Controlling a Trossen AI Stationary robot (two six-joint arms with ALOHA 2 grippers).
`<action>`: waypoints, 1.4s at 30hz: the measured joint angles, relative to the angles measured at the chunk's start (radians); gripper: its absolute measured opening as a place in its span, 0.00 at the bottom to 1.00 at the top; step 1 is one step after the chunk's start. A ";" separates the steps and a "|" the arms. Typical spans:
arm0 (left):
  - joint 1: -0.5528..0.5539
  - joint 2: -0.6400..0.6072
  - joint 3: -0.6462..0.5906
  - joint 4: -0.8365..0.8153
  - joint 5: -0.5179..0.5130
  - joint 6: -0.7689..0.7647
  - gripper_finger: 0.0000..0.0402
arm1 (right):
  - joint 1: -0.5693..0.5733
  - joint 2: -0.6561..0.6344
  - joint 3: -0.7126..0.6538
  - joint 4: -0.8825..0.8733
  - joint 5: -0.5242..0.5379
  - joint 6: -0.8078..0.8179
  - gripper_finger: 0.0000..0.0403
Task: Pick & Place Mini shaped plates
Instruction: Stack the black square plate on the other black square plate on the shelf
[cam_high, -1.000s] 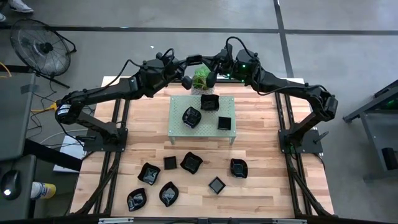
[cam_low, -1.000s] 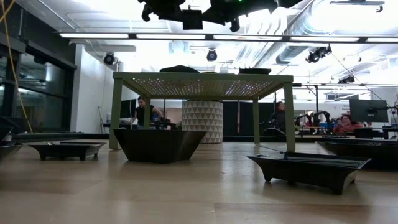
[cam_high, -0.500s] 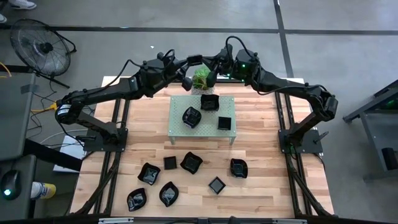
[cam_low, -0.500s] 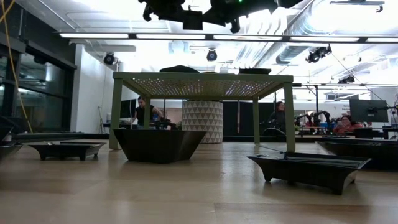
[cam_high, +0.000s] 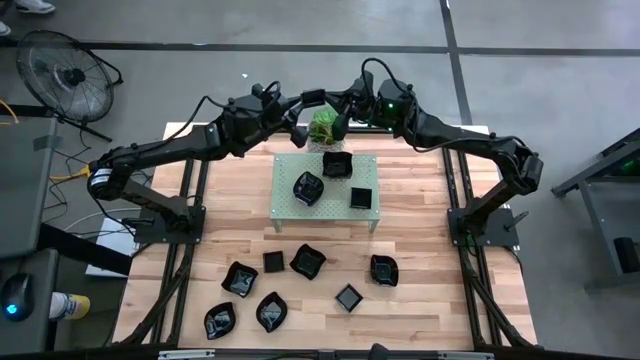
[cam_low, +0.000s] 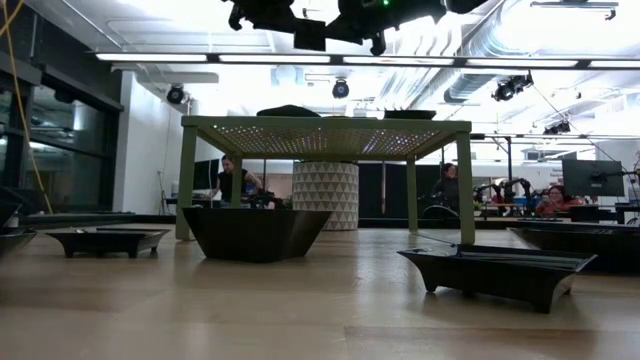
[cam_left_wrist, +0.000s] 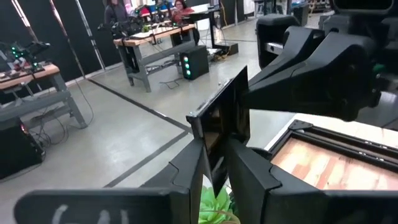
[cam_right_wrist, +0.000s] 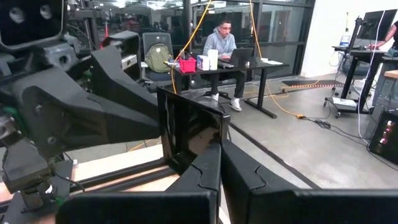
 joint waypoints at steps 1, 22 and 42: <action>0.000 0.000 0.000 -0.001 0.000 0.000 0.17 | -0.001 0.000 0.000 0.000 0.000 -0.001 0.00; -0.007 -0.032 0.000 -0.044 -0.106 0.036 0.50 | -0.047 0.000 0.000 -0.031 0.004 0.025 0.00; -0.005 -0.244 -0.097 -0.345 -0.103 0.008 0.54 | -0.105 -0.315 0.000 -0.717 0.015 0.353 0.00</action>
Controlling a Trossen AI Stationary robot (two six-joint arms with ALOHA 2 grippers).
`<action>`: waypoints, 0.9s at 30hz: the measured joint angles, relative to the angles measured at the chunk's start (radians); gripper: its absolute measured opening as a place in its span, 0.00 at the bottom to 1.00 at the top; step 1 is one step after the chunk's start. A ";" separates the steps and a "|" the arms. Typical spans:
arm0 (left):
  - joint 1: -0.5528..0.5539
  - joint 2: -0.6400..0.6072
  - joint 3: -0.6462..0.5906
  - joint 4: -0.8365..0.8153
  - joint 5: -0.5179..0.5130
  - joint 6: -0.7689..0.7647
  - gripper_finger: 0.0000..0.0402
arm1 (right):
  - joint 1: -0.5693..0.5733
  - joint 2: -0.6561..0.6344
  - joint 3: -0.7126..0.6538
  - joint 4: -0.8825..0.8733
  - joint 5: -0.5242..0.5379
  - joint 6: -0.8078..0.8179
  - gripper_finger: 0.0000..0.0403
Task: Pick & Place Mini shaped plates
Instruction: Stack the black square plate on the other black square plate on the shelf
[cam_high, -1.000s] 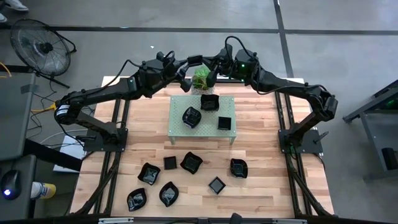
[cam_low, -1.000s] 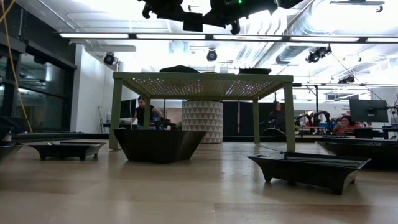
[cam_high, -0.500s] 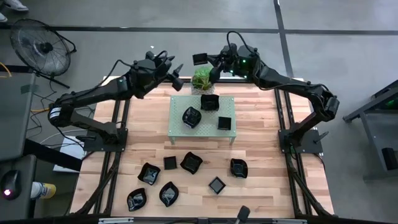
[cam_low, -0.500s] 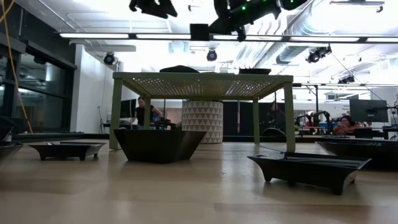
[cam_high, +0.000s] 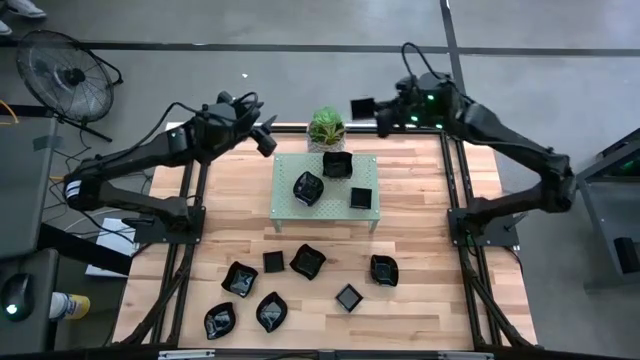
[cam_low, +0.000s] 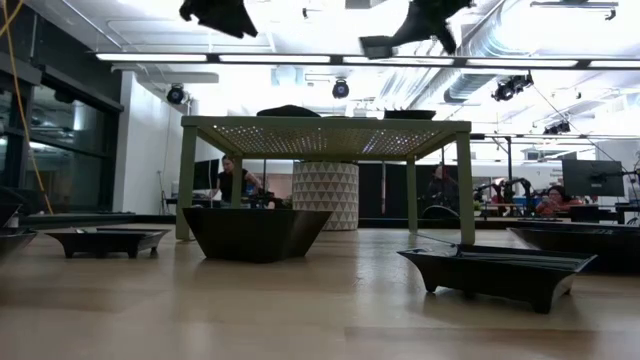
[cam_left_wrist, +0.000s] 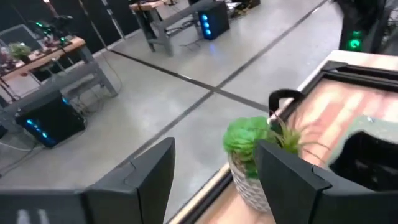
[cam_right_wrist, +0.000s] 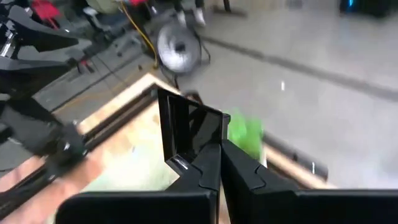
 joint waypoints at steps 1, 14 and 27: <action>0.000 -0.010 -0.024 0.013 0.008 -0.009 0.54 | 0.000 -0.025 0.000 -0.052 -0.007 0.037 0.00; 0.000 -0.188 -0.301 0.243 0.129 -0.068 0.54 | 0.205 -0.151 0.000 -0.464 0.001 0.589 0.00; 0.000 -0.265 -0.392 0.240 0.228 -0.047 0.54 | 0.526 -0.045 0.000 -0.530 0.088 1.042 0.00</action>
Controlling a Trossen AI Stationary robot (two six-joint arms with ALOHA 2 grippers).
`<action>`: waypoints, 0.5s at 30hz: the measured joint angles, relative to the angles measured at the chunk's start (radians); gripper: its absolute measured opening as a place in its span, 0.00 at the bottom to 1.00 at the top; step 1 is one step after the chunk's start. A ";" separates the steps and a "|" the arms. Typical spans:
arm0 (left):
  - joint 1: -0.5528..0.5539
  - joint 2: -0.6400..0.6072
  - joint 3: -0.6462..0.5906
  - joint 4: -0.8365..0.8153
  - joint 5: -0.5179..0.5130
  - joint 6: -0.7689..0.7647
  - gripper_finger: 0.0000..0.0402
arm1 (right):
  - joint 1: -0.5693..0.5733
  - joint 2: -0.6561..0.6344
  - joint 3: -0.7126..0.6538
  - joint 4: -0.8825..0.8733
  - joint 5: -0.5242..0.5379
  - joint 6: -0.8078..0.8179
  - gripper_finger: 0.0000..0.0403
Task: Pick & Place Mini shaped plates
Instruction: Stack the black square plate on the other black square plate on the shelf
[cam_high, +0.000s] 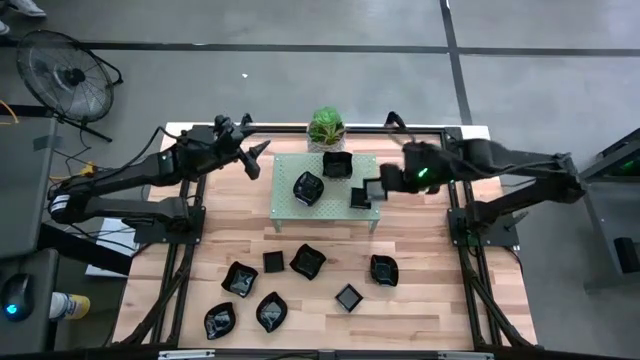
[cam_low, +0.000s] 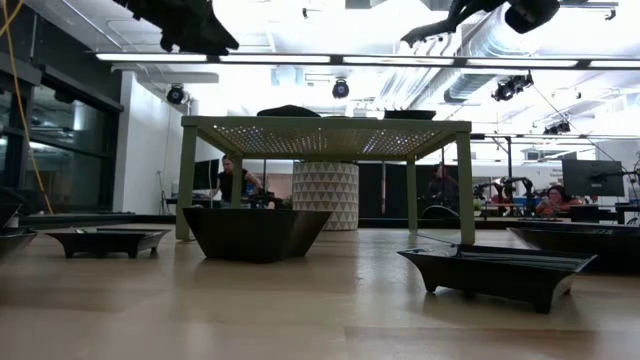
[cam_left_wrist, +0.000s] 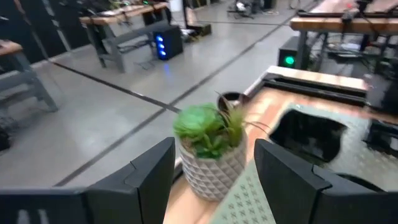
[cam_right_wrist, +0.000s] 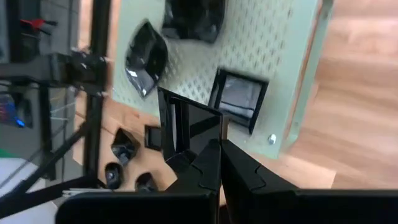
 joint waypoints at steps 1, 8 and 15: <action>0.000 0.000 -0.010 0.006 0.005 -0.006 0.54 | 0.010 0.016 0.000 -0.001 0.000 0.011 0.00; 0.000 -0.001 -0.049 0.049 0.056 -0.029 0.54 | 0.002 0.063 -0.007 0.029 0.034 0.013 0.00; 0.000 -0.005 -0.049 0.048 0.058 0.001 0.54 | -0.028 -0.029 -0.225 0.295 0.015 0.054 0.00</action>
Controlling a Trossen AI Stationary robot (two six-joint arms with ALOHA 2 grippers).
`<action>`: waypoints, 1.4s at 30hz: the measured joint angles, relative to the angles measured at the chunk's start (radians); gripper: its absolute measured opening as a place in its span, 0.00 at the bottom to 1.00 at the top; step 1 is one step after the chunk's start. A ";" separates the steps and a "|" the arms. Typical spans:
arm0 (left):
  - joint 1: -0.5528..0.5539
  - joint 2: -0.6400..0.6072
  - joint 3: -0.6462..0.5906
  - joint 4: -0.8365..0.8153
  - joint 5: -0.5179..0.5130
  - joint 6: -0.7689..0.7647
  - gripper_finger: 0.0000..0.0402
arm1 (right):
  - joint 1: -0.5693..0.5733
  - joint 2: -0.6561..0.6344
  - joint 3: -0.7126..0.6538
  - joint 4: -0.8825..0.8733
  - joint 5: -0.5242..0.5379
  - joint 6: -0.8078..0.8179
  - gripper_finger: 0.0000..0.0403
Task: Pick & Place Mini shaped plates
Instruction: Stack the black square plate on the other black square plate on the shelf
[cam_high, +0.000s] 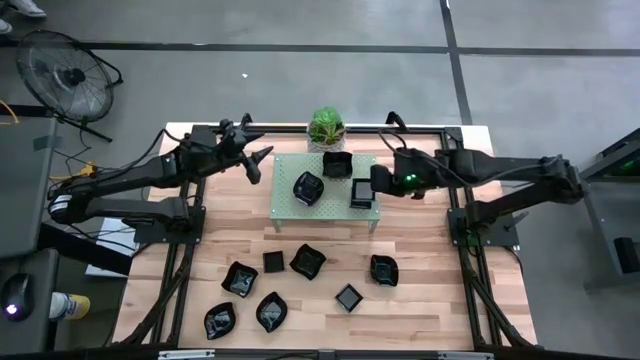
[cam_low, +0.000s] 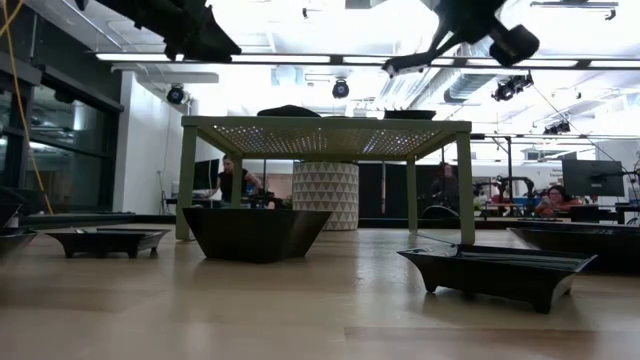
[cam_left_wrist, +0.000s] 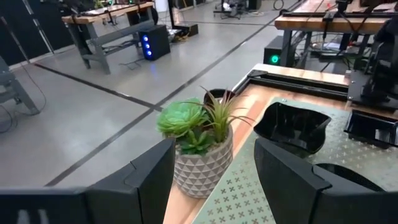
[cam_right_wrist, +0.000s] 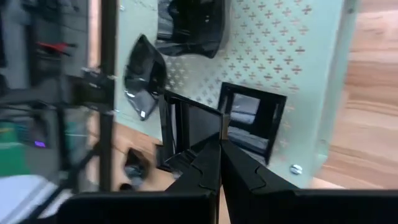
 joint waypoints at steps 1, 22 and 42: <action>0.000 -0.002 0.000 0.001 0.000 0.000 0.54 | -0.005 -0.015 -0.033 0.038 -0.008 0.009 0.00; 0.000 -0.003 0.000 0.001 -0.004 -0.027 0.54 | -0.077 0.002 -0.171 0.179 -0.174 0.022 0.00; 0.000 -0.003 0.000 0.001 -0.006 -0.027 0.54 | -0.072 0.016 -0.170 0.144 -0.141 0.013 0.00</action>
